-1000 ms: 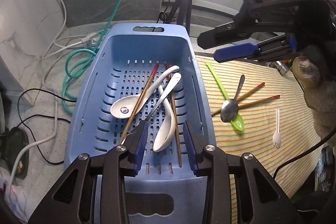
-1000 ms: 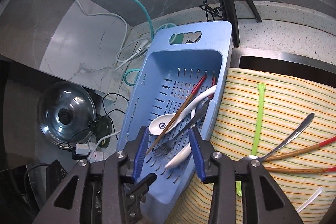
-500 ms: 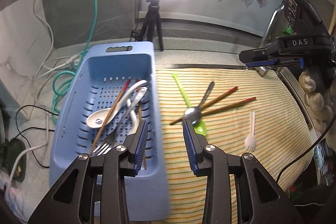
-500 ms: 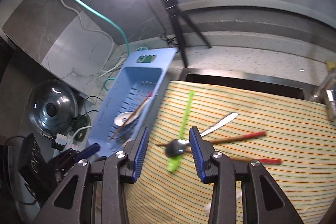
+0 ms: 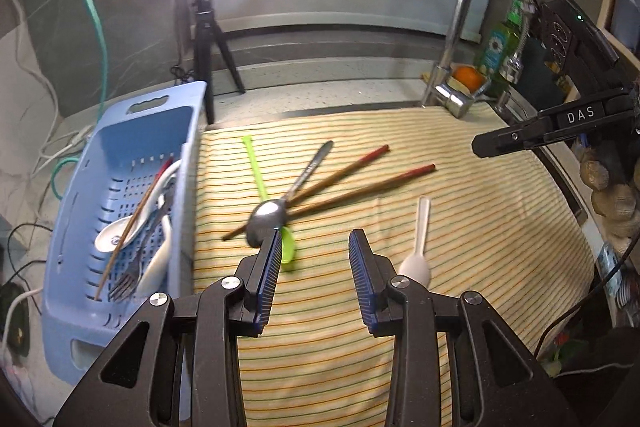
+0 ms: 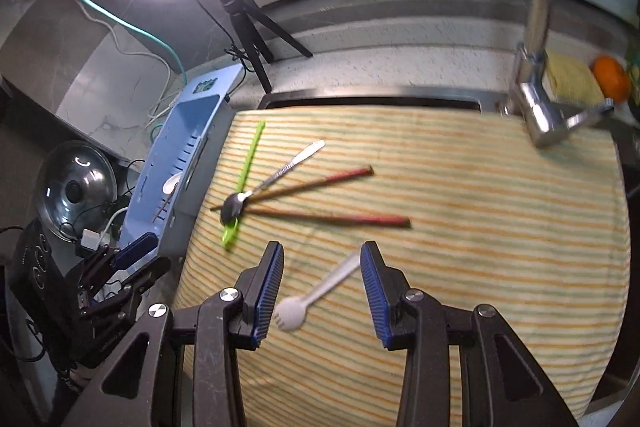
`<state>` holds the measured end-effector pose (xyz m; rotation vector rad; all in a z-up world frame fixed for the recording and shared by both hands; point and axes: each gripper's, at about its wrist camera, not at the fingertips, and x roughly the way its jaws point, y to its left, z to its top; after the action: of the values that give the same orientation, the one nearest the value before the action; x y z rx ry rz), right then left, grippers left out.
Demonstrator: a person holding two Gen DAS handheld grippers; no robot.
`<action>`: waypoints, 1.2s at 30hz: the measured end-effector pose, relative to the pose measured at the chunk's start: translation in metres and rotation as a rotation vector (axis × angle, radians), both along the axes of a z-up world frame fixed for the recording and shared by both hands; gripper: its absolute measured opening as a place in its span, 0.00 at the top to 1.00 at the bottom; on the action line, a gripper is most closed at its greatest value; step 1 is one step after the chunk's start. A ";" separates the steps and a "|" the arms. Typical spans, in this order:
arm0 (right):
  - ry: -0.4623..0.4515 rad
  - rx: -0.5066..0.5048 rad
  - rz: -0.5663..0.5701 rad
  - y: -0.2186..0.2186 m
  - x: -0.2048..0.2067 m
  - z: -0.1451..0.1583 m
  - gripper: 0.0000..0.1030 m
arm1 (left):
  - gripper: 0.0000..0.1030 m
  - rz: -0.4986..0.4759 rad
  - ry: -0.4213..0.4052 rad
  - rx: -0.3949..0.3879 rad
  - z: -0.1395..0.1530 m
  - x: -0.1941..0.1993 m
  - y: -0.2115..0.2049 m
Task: Organize utensils
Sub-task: 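Grasp a red-tipped chopstick with the left gripper while the right gripper grasps the white plastic fork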
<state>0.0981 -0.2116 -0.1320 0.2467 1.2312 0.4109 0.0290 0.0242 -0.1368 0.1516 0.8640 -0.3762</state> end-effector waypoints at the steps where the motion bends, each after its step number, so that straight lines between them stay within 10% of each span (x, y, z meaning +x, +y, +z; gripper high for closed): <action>1: 0.022 0.010 -0.003 -0.003 -0.002 -0.006 0.65 | 0.68 -0.020 0.006 0.012 -0.001 0.002 -0.006; 19: 0.205 0.116 -0.311 0.014 -0.022 -0.081 0.68 | 0.85 -0.512 0.257 0.286 -0.052 0.091 -0.075; 36: 0.160 -0.154 -0.274 0.057 -0.003 -0.089 0.85 | 0.86 -0.583 0.286 0.305 -0.080 0.110 -0.092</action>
<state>0.0948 -0.1544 -0.2214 0.3160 1.3567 0.0593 0.1391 -0.0677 -0.2166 0.6522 1.1528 -0.8231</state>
